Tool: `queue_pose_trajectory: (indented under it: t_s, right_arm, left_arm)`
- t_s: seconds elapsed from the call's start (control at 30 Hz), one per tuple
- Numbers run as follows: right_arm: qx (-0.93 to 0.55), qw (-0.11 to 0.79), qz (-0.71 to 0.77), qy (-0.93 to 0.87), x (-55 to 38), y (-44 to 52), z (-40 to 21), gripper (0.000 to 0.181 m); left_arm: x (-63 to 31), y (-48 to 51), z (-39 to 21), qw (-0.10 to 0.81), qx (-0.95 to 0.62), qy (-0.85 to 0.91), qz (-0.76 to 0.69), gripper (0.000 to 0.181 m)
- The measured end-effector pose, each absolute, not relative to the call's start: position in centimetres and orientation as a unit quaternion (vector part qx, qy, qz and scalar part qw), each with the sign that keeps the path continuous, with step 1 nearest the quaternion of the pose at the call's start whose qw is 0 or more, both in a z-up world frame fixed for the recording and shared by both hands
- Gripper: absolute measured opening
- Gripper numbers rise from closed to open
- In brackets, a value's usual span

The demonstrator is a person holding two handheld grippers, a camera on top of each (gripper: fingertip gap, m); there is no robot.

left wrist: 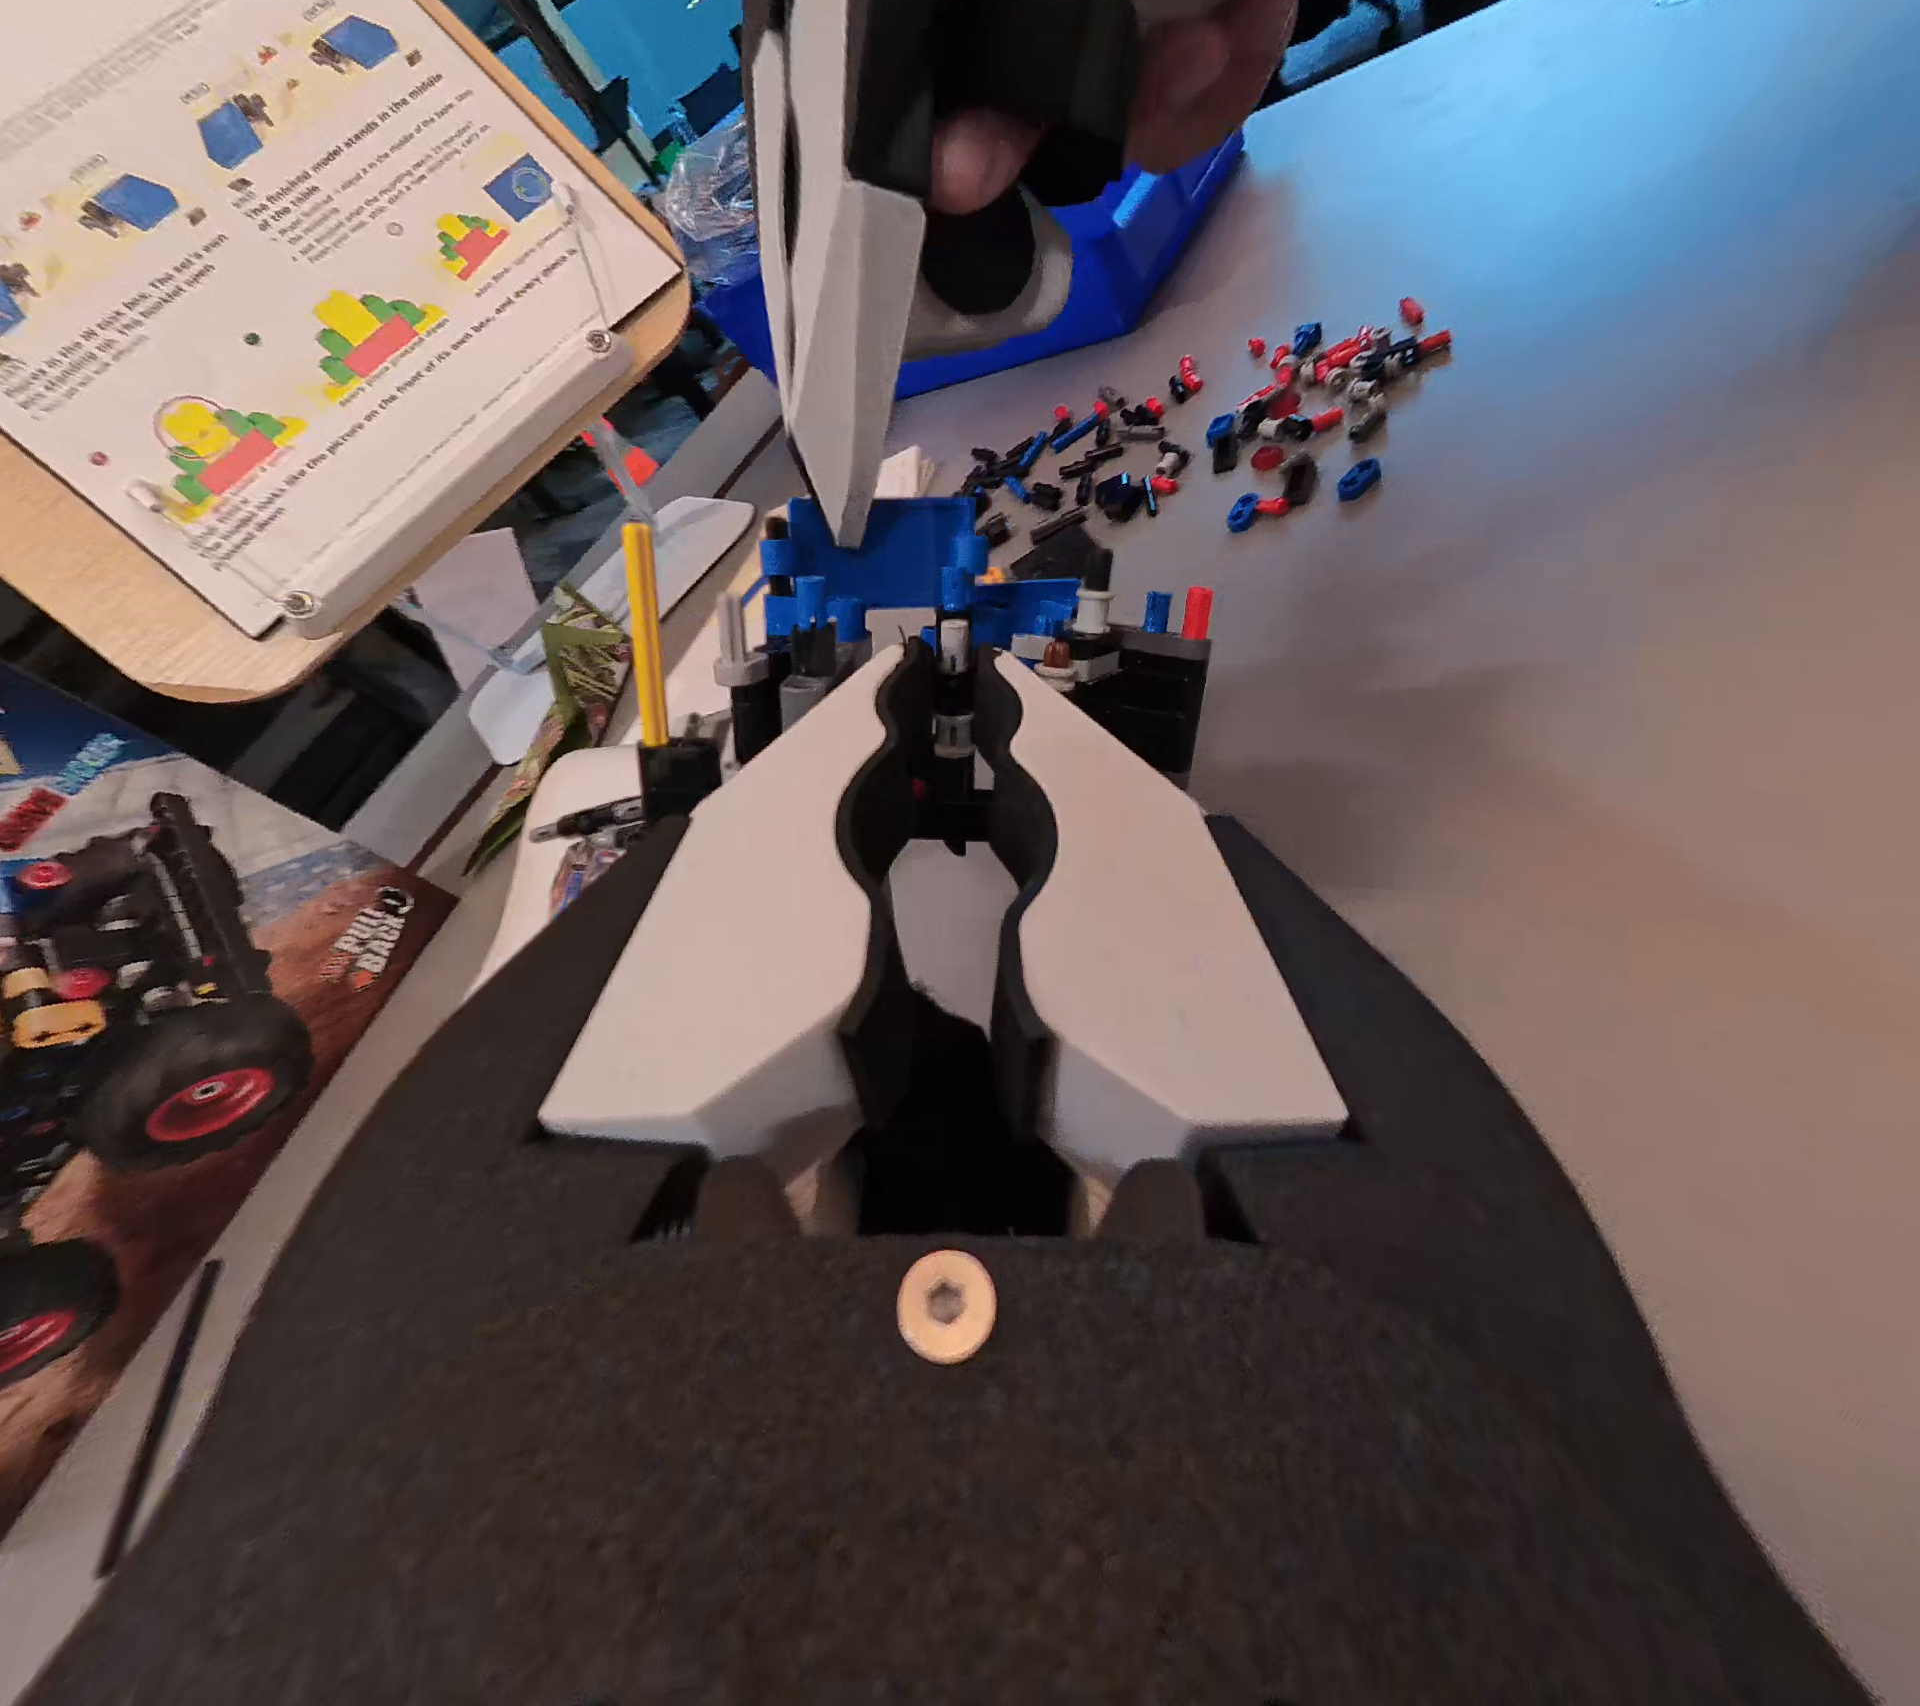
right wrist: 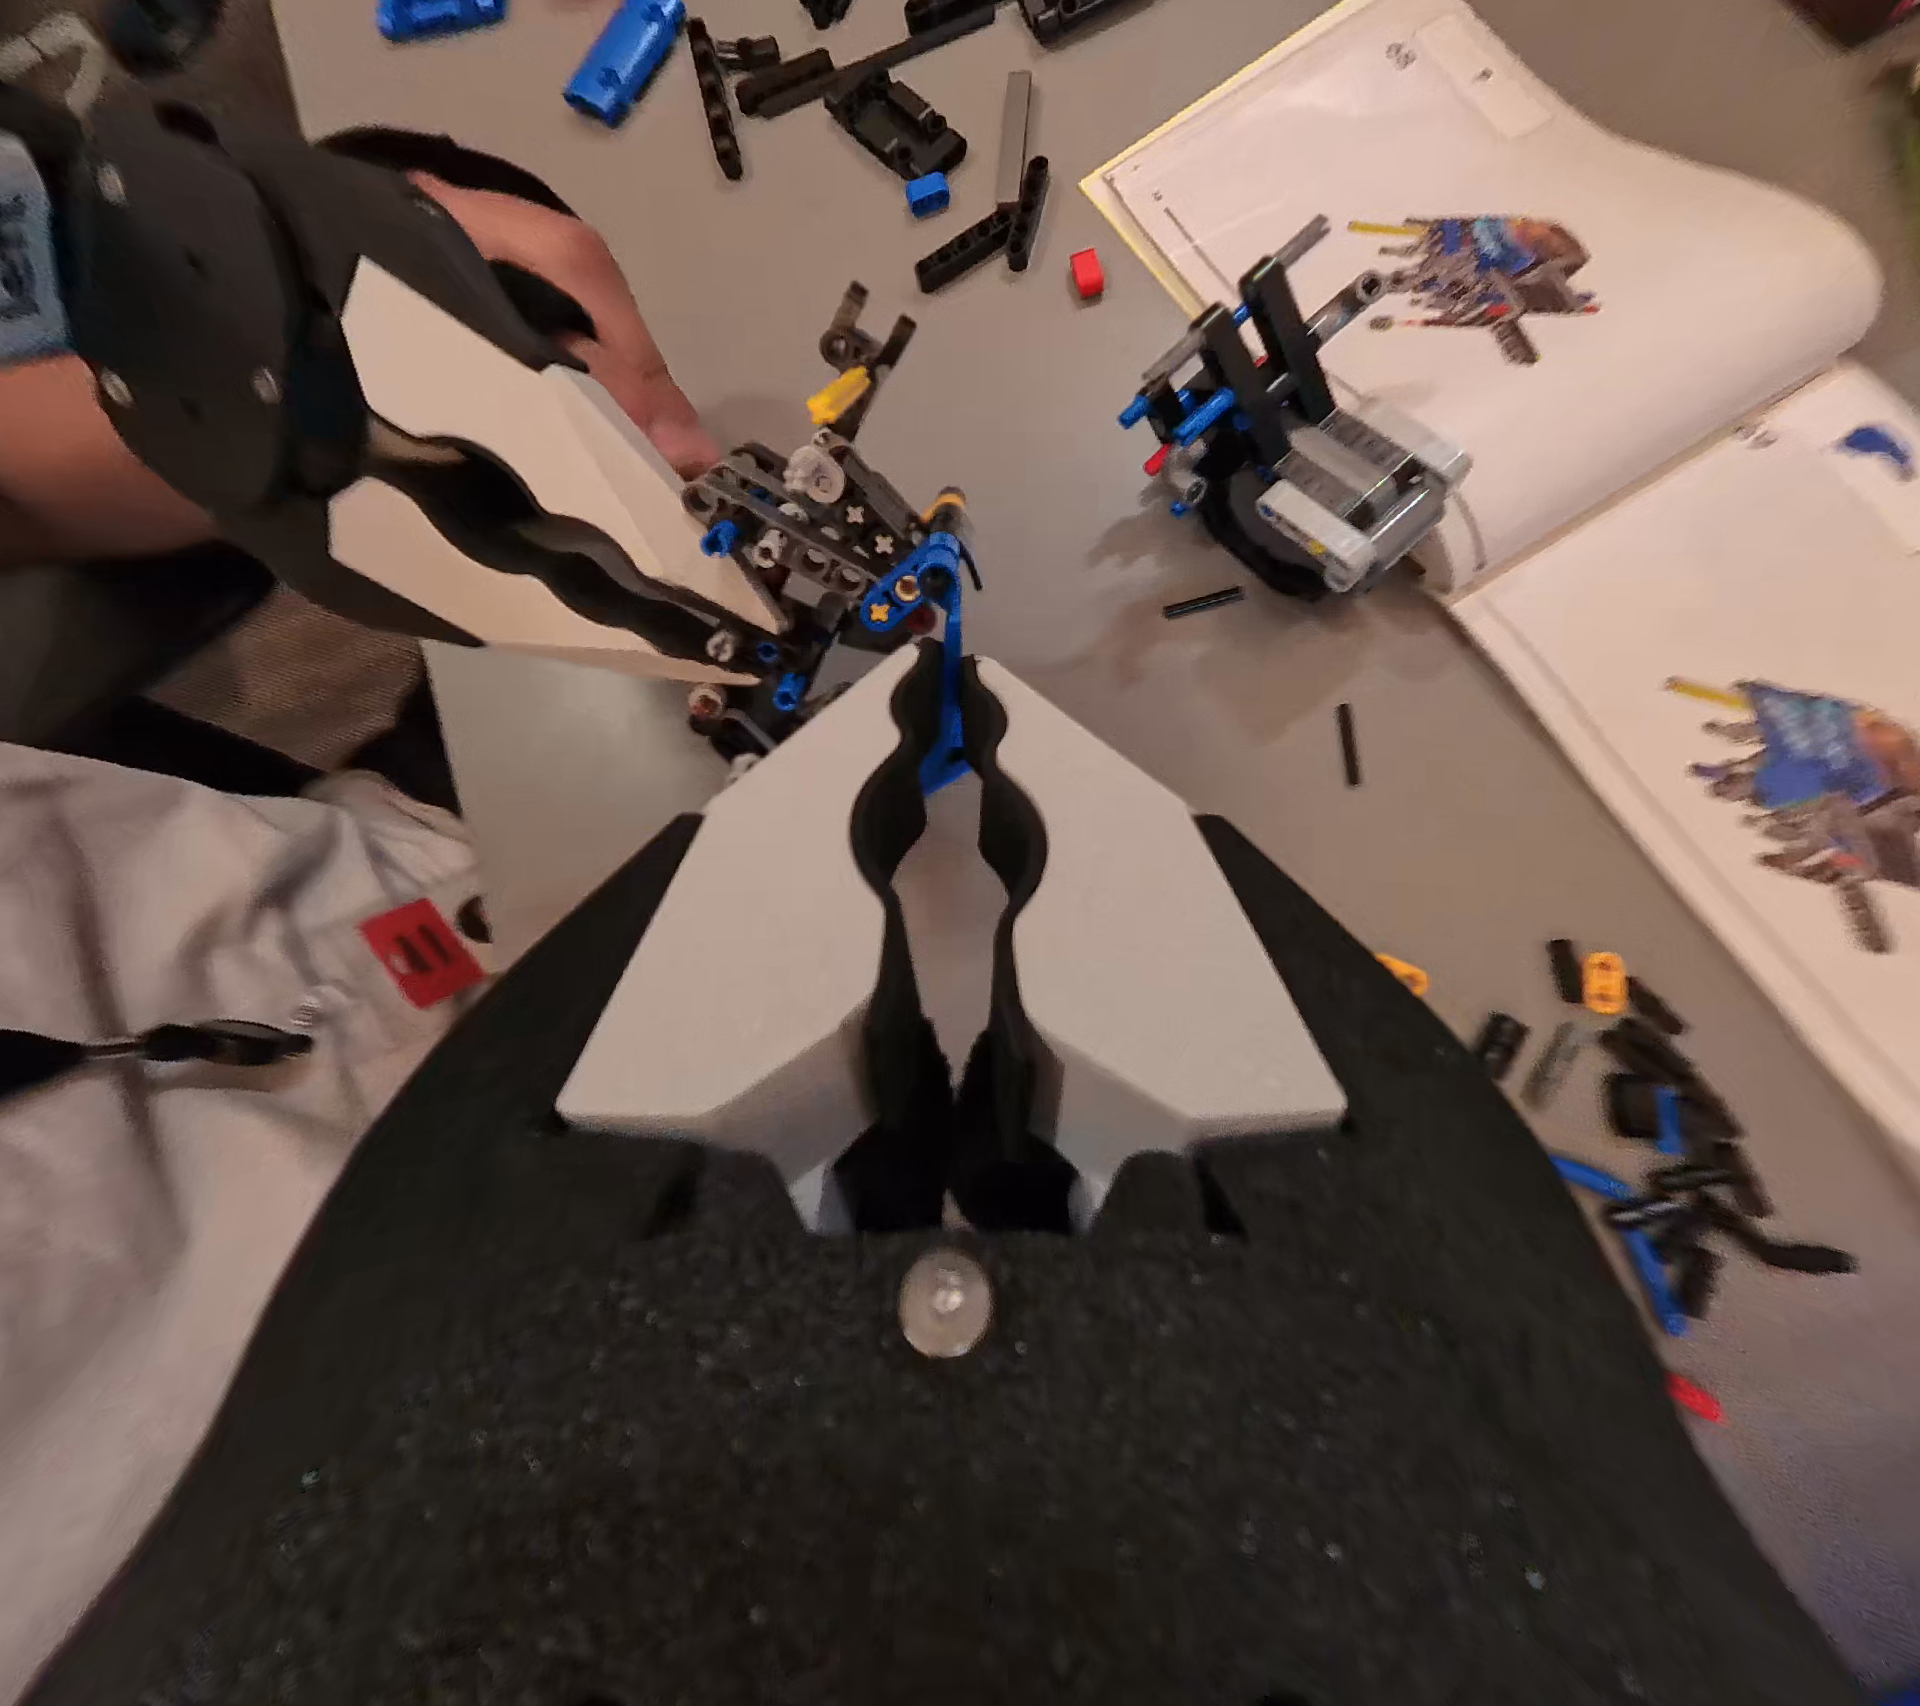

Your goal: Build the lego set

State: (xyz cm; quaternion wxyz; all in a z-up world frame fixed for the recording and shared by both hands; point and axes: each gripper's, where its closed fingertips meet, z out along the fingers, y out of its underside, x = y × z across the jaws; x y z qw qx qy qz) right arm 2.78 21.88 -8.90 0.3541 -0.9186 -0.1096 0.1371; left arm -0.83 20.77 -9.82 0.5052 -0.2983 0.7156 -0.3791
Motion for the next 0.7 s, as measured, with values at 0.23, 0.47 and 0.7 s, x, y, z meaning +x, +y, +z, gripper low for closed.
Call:
queue_pose_trajectory:
  t_s: [0.23, 0.47, 0.7]
  right_arm:
    - [-0.9, 0.365, 0.234, -0.046, 2.5, 21.8, -8.9, 0.003]
    - [-0.887, 0.402, 0.188, -0.127, 1.7, 21.3, -8.5, 0.022]
    - [-0.827, 0.469, -0.003, -0.31, 1.6, 19.8, -5.2, 0.037]
  left_arm:
    - [-0.6, 21.0, -10.1, 0.542, -0.28, 0.722, -0.326, 0.005]
    - [-0.8, 20.9, -9.7, 0.525, -0.289, 0.715, -0.36, 0.005]
    - [-1.9, 20.5, -7.7, 0.473, -0.295, 0.685, -0.47, 0.005]
